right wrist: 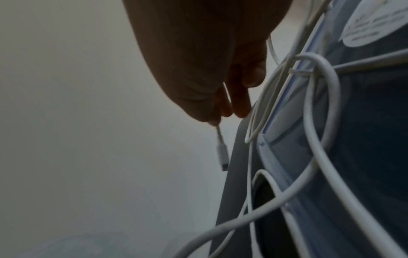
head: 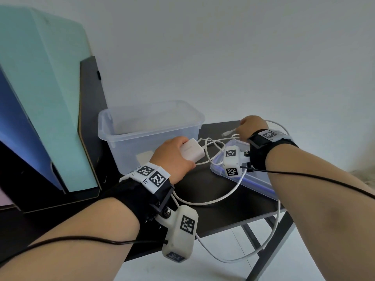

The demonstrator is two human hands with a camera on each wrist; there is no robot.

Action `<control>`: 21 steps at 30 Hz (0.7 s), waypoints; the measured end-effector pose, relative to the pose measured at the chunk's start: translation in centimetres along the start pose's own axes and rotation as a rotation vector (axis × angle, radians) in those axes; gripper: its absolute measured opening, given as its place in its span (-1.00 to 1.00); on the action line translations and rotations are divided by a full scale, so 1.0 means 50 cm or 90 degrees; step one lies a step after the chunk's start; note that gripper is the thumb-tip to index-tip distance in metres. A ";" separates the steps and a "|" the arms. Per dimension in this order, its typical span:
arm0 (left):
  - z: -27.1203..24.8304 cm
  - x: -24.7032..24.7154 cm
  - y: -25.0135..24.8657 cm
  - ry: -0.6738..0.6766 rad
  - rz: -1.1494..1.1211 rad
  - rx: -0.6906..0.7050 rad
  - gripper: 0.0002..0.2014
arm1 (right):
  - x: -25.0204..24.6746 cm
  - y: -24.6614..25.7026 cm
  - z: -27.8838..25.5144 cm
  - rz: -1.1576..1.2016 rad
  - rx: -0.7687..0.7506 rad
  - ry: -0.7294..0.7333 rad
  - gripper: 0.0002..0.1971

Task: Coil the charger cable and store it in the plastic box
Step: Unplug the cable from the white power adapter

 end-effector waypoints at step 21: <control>-0.127 -0.064 -0.031 -0.035 -0.119 0.010 -0.41 | -0.014 0.122 -0.285 0.634 -0.124 0.074 -0.80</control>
Point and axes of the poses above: each hand's wrist, its own z-axis towards the middle knuckle, its own x-axis out of the palm, y = z × x, the point moved 10 cm from there along z, towards the middle knuckle, and after that the axes turned 7 degrees about z, right-handed, at the moved point
